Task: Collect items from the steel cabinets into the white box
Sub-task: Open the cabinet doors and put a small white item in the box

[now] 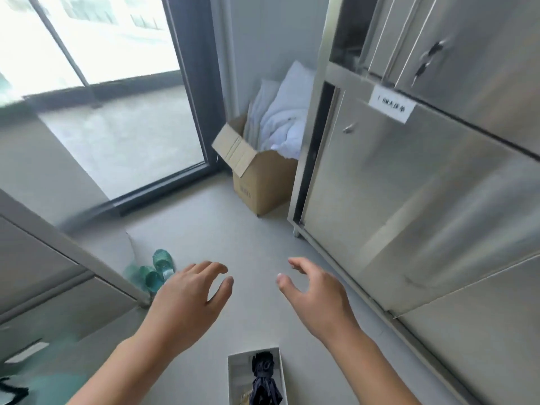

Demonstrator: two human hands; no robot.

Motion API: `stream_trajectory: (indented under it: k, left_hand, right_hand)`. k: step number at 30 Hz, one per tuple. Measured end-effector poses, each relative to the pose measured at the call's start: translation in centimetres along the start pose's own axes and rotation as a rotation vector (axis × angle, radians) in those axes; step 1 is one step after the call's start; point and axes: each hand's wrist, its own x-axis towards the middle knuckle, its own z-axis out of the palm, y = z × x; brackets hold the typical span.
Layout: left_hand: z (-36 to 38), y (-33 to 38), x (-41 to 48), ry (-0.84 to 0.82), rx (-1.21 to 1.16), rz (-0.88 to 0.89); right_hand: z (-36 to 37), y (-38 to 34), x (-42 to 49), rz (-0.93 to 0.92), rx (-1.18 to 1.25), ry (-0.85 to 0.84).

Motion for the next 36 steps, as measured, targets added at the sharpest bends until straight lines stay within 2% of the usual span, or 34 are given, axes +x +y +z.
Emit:
stream_trajectory:
  k: [7, 11, 14, 24, 36]
  left_hand:
    - [-17.4, 7.8, -1.8, 0.240, 0.003, 0.092]
    - [-22.7, 10.9, -3.1, 0.365, -0.054, 0.156]
    - [-24.6, 12.2, -2.8, 0.396, -0.070, 0.181]
    - [-29.1, 11.6, 4.3, 0.404, -0.142, 0.243]
    - [-31.1, -1.1, 18.0, 0.261, -0.141, 0.362]
  right_hand:
    - [-15.7, -13.1, -5.9, -0.213, 0.007, 0.198]
    - [-20.5, -16.6, -8.0, -0.292, 0.004, 0.295]
    - [-22.2, -18.1, -8.2, -0.317, 0.040, 0.327]
    - [-23.4, -22.2, -3.6, -0.317, 0.031, 0.394]
    - [-16.1, -29.4, 9.5, -0.135, 0.112, 0.482]
